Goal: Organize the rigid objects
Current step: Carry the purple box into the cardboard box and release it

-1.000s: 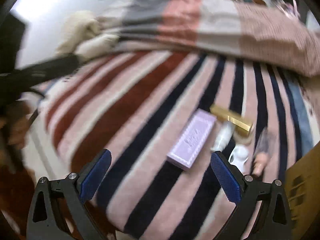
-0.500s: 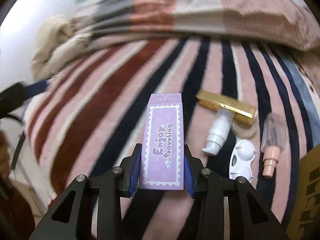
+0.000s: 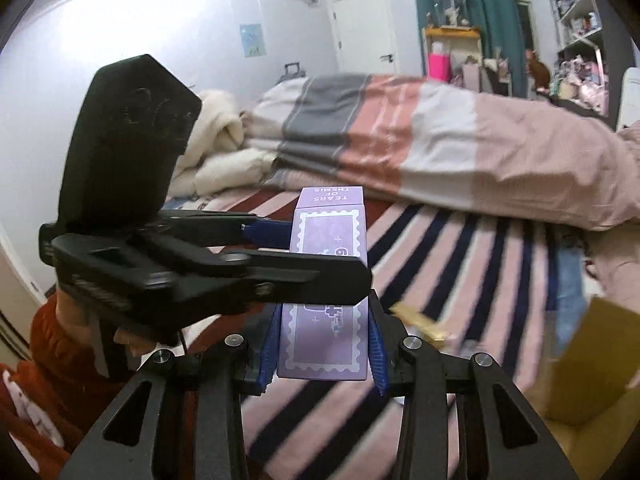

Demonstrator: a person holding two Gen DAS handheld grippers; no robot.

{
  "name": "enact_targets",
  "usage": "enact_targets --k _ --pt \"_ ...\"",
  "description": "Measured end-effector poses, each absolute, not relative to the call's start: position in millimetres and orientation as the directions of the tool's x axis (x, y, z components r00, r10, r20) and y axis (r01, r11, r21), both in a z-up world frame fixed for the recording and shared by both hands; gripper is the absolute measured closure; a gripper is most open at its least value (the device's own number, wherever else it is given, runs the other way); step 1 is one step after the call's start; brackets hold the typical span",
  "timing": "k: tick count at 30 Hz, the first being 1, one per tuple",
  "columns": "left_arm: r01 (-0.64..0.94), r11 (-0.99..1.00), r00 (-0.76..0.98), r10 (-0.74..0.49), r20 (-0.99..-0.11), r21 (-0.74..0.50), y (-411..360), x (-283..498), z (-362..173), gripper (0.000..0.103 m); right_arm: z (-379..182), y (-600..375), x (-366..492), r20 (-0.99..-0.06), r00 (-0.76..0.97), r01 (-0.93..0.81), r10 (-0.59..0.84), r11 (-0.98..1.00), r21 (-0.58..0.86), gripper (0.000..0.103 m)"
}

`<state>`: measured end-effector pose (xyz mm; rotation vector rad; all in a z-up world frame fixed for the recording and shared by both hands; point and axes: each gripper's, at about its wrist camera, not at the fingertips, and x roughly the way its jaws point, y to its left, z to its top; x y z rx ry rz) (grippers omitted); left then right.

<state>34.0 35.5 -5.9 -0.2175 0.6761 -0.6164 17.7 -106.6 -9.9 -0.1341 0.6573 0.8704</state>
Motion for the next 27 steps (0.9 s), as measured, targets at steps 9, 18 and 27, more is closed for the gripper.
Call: enact_targets --k 9,18,27 --pt "0.594 0.725 0.485 -0.668 -0.564 -0.347 -90 82 4 0.051 -6 -221 43 -0.602 0.563 -0.612 0.566 0.775 0.157 0.07" --pt "0.643 0.689 0.381 -0.666 -0.641 -0.333 -171 119 -14 0.051 -22 -278 64 -0.675 0.587 -0.516 0.447 0.849 0.113 0.07" --pt "0.642 0.704 0.405 -0.646 -0.647 -0.302 -179 118 -11 0.014 -19 -284 68 -0.688 0.619 -0.479 0.378 0.876 0.05 0.031"
